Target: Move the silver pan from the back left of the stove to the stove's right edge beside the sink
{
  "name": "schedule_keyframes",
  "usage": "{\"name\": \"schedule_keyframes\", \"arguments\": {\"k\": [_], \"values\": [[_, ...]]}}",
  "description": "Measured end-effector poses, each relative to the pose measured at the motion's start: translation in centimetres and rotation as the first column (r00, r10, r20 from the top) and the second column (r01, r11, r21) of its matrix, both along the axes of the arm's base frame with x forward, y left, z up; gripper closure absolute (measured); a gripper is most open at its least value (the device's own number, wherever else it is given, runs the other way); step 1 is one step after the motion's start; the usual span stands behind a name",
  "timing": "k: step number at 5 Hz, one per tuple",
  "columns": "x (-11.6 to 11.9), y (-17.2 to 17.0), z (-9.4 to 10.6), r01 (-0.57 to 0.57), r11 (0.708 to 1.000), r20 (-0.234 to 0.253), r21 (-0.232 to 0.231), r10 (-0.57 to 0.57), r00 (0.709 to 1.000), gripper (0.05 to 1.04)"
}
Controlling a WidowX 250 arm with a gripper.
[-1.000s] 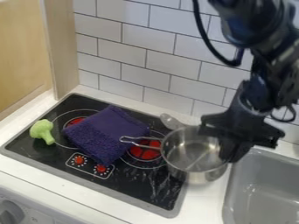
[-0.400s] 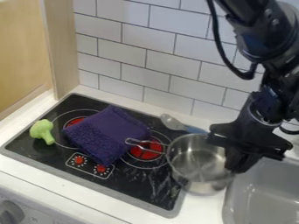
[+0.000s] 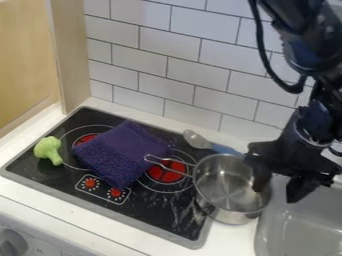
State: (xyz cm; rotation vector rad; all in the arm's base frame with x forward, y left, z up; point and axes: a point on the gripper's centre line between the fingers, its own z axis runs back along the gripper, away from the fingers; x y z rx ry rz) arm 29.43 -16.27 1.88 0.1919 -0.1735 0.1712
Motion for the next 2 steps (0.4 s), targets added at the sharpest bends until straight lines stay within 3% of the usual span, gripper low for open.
{"name": "schedule_keyframes", "arguments": {"k": [1,2], "values": [[0.0,0.0,0.0,0.004,1.000,-0.002,0.002,-0.004,1.000,0.067],[0.3,-0.5,2.1,-0.003,0.996,0.082,-0.087,0.010,0.997,0.075]]}}
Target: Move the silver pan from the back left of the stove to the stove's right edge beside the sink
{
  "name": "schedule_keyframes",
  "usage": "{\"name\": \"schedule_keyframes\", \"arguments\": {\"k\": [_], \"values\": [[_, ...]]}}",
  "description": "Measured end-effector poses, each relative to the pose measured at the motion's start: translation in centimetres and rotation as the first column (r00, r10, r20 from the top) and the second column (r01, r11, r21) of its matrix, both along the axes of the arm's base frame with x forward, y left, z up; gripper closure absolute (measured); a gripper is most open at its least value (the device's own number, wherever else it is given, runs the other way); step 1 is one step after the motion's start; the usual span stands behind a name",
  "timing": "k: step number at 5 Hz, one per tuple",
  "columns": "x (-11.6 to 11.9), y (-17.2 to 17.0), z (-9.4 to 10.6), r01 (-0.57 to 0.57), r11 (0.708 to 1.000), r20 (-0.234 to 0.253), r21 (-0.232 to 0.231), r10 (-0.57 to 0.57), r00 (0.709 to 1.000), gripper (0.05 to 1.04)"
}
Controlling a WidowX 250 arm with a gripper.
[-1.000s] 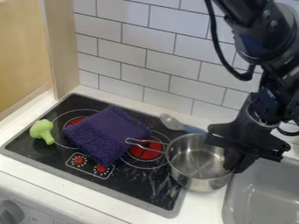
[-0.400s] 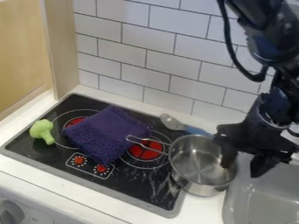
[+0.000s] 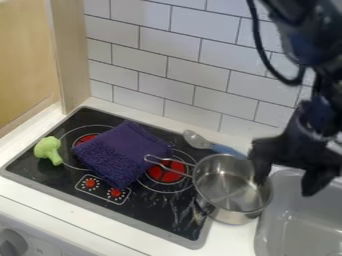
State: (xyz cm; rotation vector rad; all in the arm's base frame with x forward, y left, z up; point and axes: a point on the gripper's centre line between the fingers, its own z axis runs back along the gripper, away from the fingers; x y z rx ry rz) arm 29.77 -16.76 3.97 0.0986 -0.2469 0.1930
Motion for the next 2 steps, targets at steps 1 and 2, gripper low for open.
{"name": "schedule_keyframes", "arguments": {"k": [1,2], "values": [[0.3,0.1,2.9,-0.019,0.999,0.063,-0.050,0.022,0.998,0.085],[-0.6,0.7,4.1,-0.031,0.994,0.099,-0.102,0.041,0.994,0.085]]}}
